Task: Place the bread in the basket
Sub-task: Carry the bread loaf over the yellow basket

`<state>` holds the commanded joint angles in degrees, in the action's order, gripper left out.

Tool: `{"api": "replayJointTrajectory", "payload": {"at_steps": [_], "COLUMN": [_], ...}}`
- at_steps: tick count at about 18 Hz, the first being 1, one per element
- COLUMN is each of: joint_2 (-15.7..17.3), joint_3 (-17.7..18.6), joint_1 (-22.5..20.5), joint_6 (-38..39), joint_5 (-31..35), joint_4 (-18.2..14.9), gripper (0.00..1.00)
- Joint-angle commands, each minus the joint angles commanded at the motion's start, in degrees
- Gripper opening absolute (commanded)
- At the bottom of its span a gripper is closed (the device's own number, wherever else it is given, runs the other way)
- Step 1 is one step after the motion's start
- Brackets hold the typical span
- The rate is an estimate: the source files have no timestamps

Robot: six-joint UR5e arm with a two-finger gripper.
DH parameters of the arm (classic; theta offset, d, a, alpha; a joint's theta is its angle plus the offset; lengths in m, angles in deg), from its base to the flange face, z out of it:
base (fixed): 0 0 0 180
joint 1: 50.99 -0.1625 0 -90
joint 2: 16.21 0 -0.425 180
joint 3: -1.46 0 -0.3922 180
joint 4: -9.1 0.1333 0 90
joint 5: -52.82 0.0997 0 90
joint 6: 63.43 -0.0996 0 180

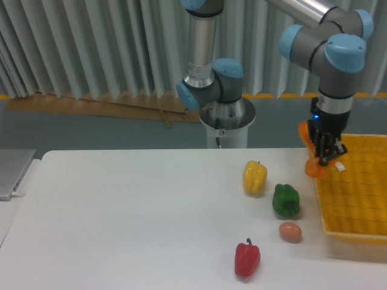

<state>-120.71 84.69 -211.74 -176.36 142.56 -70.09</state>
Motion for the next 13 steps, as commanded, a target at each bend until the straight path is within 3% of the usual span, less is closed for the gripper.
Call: {"api": "replayJointTrajectory", "payload": {"at_steps": [6, 13], "joint_2": [-2.5, -4.7], "joint_3": [-0.4, -0.7], "joint_1": [-4.5, -5.7], "joint_6": [-6.9, -7.7], "joint_5": [0.0, -0.2], "joint_4": [3.3, 5.0], "gripper": [0.24, 0.25]}}
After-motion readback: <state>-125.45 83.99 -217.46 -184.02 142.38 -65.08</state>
